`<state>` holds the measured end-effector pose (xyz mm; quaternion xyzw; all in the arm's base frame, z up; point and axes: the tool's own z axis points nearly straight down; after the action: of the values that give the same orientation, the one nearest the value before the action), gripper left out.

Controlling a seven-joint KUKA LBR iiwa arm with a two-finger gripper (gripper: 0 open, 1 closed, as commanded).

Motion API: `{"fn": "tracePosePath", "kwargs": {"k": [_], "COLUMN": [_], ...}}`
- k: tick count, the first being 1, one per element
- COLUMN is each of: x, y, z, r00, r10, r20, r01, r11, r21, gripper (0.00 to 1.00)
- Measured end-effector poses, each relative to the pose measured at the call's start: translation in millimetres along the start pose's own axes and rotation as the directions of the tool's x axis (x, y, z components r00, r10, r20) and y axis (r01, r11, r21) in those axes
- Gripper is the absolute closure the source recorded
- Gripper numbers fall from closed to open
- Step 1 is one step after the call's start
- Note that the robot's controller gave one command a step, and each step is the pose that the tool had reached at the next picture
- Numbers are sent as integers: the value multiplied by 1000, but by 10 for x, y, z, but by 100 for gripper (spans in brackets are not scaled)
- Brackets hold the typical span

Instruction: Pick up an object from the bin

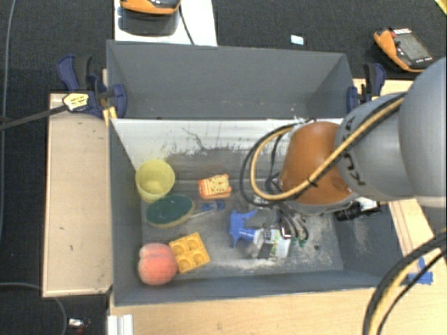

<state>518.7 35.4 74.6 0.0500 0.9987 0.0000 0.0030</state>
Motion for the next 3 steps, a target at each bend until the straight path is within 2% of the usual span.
{"fn": "tracePosePath", "kwargs": {"k": [1, 2, 3], "x": [51, 87, 86], "y": [54, -114, -114], "z": [27, 45, 45], "r00": [994, 986, 986], "r10": [108, 164, 164], "r20": [4, -5, -5], "r01": [-108, -164, -164], "r11": [994, 986, 986], "r21": [0, 4, 4], "gripper": [0, 100, 100]}}
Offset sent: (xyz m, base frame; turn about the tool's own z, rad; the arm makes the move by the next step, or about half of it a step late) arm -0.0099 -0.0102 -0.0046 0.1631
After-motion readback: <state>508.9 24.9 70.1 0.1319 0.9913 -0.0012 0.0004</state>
